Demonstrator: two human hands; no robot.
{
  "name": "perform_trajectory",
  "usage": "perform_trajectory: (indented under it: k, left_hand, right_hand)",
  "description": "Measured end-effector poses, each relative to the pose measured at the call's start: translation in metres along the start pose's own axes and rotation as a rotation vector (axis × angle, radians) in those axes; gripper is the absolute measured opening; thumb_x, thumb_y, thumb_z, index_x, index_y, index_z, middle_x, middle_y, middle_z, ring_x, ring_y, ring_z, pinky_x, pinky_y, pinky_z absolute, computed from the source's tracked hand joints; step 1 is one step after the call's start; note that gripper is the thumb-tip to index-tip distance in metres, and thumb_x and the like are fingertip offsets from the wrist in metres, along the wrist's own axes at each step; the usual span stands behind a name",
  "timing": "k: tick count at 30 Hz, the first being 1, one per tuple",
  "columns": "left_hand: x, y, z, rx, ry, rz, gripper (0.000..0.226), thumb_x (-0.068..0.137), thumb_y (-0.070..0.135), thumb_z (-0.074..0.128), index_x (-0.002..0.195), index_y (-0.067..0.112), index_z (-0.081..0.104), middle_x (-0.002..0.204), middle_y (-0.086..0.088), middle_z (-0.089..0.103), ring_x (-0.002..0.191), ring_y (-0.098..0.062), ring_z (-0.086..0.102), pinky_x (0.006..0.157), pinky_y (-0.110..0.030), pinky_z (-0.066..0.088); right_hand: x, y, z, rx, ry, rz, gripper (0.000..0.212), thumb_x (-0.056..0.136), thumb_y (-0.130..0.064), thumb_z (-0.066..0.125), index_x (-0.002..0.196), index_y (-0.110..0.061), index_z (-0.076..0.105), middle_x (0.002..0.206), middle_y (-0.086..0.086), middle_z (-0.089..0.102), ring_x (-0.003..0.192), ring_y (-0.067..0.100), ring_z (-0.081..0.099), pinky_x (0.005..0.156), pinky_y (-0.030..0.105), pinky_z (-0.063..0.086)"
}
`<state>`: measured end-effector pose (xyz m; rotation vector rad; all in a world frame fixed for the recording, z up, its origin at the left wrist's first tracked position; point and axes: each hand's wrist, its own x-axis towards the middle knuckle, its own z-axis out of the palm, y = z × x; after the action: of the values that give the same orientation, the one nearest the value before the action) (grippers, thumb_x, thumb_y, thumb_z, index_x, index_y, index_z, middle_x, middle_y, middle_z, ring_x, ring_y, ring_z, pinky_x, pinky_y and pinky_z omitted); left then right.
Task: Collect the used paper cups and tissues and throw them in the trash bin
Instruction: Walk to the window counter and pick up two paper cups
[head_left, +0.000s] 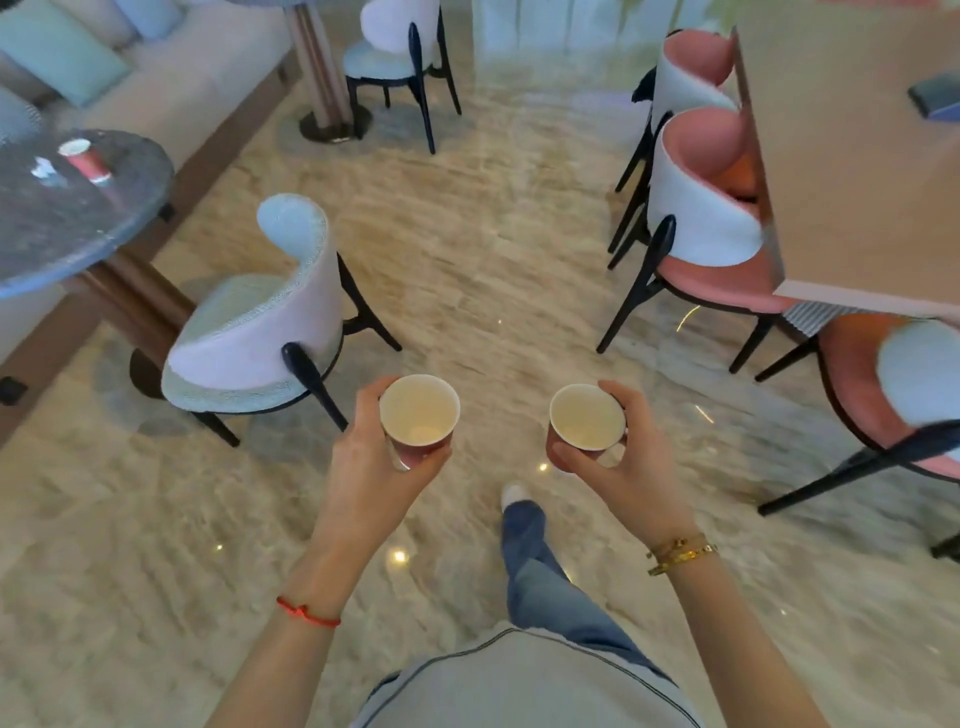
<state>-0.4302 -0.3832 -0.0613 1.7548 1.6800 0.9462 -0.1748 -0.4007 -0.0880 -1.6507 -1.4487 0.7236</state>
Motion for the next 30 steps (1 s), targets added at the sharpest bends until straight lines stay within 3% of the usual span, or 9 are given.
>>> perform_trajectory:
  k: [7,11,15,17,20,21,24,27,30]
  left_hand:
    - [0.157,-0.003,0.044,-0.044,-0.007,0.019,0.078,0.067,0.023,0.087,0.132,0.022,0.043,0.112,0.012,0.057,0.096,0.006,0.05,0.072,0.004,0.037]
    - [0.263,0.008,0.062,-0.055,-0.001,0.018,0.076,0.067,0.031,0.086,0.129,0.03,0.042,0.111,0.012,0.06,0.098,-0.004,0.057,0.07,0.001,0.04]
    - [0.355,0.015,0.077,-0.053,0.02,0.032,0.077,0.067,0.03,0.087,0.129,0.028,0.042,0.112,0.01,0.061,0.097,-0.006,0.058,0.071,-0.001,0.042]
    - [0.391,0.015,0.083,-0.057,0.013,0.036,0.077,0.067,0.029,0.086,0.13,0.025,0.042,0.113,0.007,0.061,0.097,-0.009,0.061,0.073,-0.007,0.047]
    - [0.452,0.014,0.098,-0.066,0.007,0.02,0.077,0.068,0.025,0.087,0.131,0.023,0.042,0.116,0.003,0.059,0.098,-0.016,0.062,0.078,-0.026,0.055]
    - [0.473,0.012,0.104,-0.066,0.006,0.019,0.078,0.067,0.024,0.087,0.131,0.022,0.043,0.117,0.003,0.058,0.099,-0.016,0.061,0.078,-0.025,0.054]
    - [0.538,0.004,0.125,-0.052,0.009,0.029,0.079,0.066,0.019,0.087,0.132,0.018,0.044,0.115,0.006,0.055,0.098,-0.007,0.053,0.072,-0.002,0.041]
    - [0.61,-0.003,0.143,-0.07,-0.019,0.045,0.078,0.067,0.022,0.087,0.132,0.023,0.044,0.112,0.01,0.053,0.095,-0.002,0.052,0.072,-0.001,0.04]
    - [0.694,-0.006,0.154,-0.065,-0.048,0.059,0.078,0.068,0.029,0.086,0.133,0.028,0.043,0.112,0.009,0.056,0.098,-0.009,0.058,0.071,-0.002,0.041]
  right_hand:
    - [0.154,0.021,0.014,-0.027,0.018,0.021,0.074,0.069,-0.037,0.081,0.13,-0.025,0.04,0.124,-0.007,0.052,0.104,0.005,0.052,0.077,0.005,0.041]
    - [0.262,0.02,0.013,-0.024,0.038,-0.008,0.075,0.068,-0.041,0.08,0.13,-0.029,0.039,0.124,-0.01,0.051,0.108,0.005,0.05,0.087,0.016,0.042]
    - [0.362,0.017,0.016,-0.032,0.021,-0.025,0.075,0.069,-0.044,0.079,0.13,-0.034,0.036,0.125,-0.01,0.051,0.11,0.005,0.05,0.085,0.012,0.041]
    - [0.403,0.017,0.02,-0.015,0.016,-0.032,0.075,0.069,-0.043,0.079,0.13,-0.035,0.036,0.125,-0.01,0.051,0.109,0.001,0.049,0.082,0.004,0.04]
    - [0.466,0.021,0.028,-0.024,0.009,-0.024,0.076,0.069,-0.043,0.079,0.131,-0.033,0.036,0.126,-0.01,0.051,0.11,-0.001,0.049,0.083,0.001,0.038]
    - [0.486,0.024,0.031,-0.023,0.006,-0.017,0.077,0.069,-0.044,0.079,0.132,-0.032,0.036,0.126,-0.01,0.051,0.109,-0.003,0.048,0.083,0.0,0.037]
    - [0.544,0.036,0.041,-0.021,0.007,-0.002,0.076,0.069,-0.042,0.079,0.131,-0.031,0.037,0.124,-0.01,0.052,0.106,-0.009,0.048,0.083,-0.003,0.034]
    - [0.608,0.049,0.05,-0.024,0.025,0.019,0.076,0.069,-0.039,0.08,0.131,-0.027,0.039,0.125,-0.009,0.051,0.105,-0.006,0.047,0.083,-0.004,0.033]
    - [0.684,0.055,0.056,-0.023,0.048,0.049,0.077,0.068,-0.04,0.08,0.132,-0.03,0.037,0.125,-0.013,0.049,0.106,-0.006,0.047,0.082,-0.003,0.033]
